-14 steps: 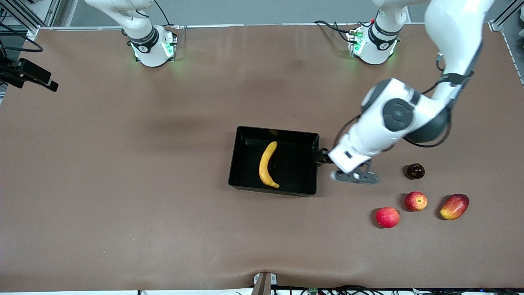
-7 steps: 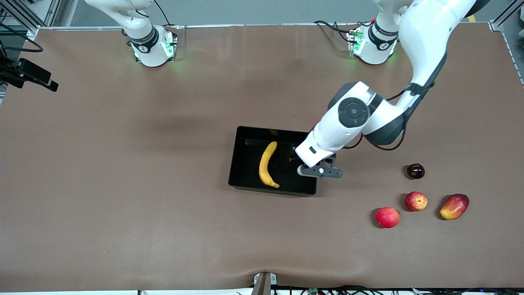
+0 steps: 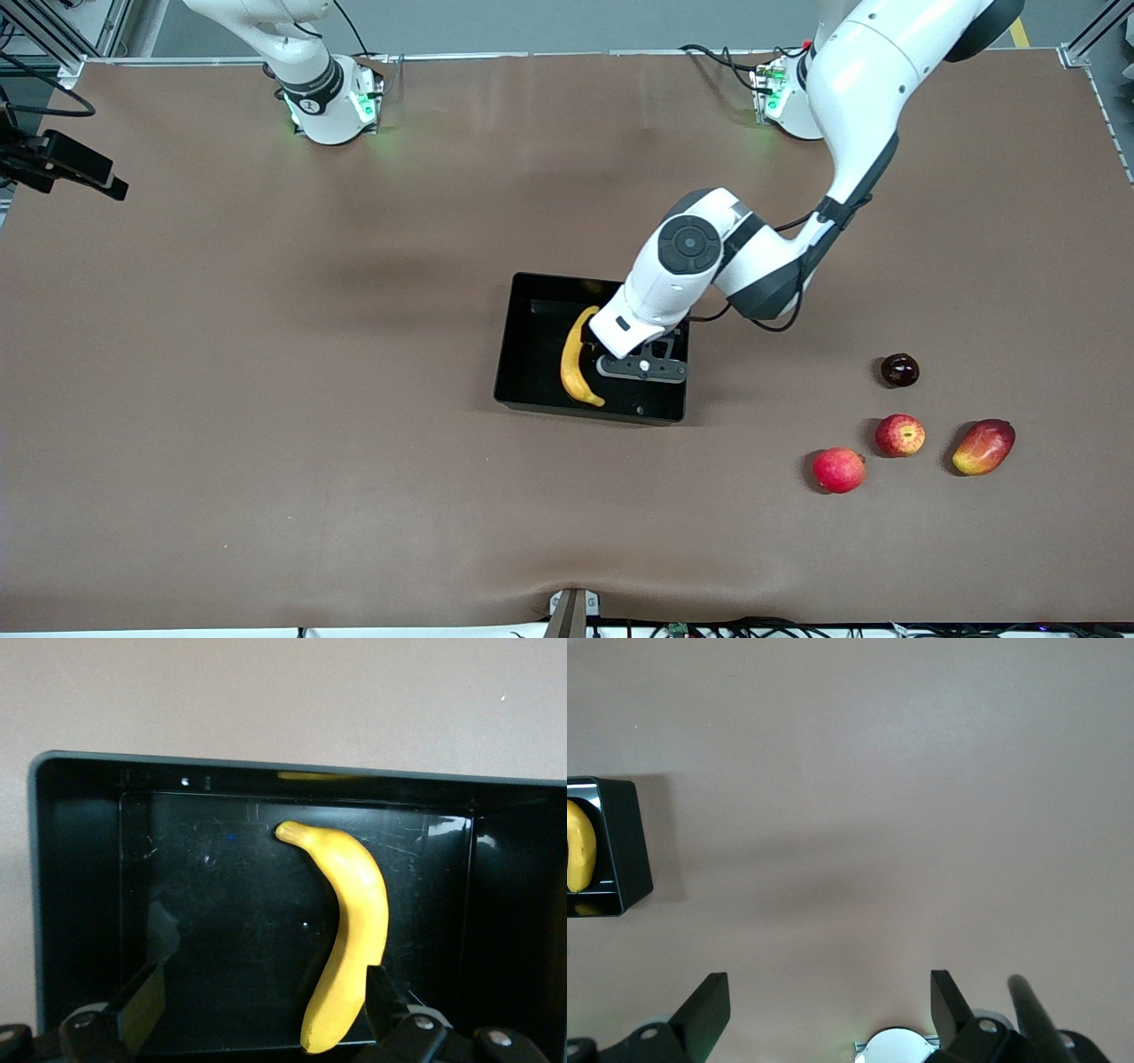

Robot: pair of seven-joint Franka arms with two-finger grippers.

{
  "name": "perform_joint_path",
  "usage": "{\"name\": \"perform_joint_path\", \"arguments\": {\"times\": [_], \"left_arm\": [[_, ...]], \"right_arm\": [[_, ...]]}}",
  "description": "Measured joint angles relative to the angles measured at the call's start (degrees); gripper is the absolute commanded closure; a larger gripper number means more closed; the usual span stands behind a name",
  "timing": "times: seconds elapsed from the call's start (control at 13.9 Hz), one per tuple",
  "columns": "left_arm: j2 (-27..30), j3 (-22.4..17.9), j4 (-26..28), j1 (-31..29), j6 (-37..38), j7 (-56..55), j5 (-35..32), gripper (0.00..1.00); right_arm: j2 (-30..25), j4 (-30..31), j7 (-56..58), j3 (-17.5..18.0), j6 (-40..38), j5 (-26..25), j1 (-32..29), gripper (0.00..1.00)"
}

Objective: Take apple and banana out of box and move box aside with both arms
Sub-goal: 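Lower the left gripper and grasp the yellow banana in the tray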

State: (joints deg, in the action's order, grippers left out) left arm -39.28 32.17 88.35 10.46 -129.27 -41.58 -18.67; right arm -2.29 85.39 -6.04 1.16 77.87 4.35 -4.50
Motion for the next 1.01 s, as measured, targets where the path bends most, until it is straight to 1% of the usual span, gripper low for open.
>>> {"name": "perform_joint_path", "arguments": {"times": [0.29,0.5,0.65,0.94,1.01], "left_arm": [[-0.51,-0.29,0.0,0.19,-0.2,0.03,-2.11,0.0],[-3.47,-0.27,0.05,1.25,-3.89,0.05,-5.0,0.0],[-5.74,-0.28,0.02,2.74,-7.23,0.05,-5.42,0.0],[-7.6,-0.4,-0.5,4.14,-9.29,-0.17,-5.93,0.0],[-7.92,-0.95,-1.02,4.96,-9.48,-0.6,-5.93,0.0]], "right_arm": [[0.56,0.03,0.04,0.0,-0.02,0.05,0.0,0.0],[0.81,0.03,0.05,0.0,-0.02,0.06,0.0,0.0],[0.89,0.03,0.05,0.0,-0.02,0.06,0.0,0.0],[0.92,0.03,0.06,0.0,-0.02,0.08,0.0,0.0],[0.94,0.03,0.06,-0.01,-0.06,0.09,0.0,0.0]]}}
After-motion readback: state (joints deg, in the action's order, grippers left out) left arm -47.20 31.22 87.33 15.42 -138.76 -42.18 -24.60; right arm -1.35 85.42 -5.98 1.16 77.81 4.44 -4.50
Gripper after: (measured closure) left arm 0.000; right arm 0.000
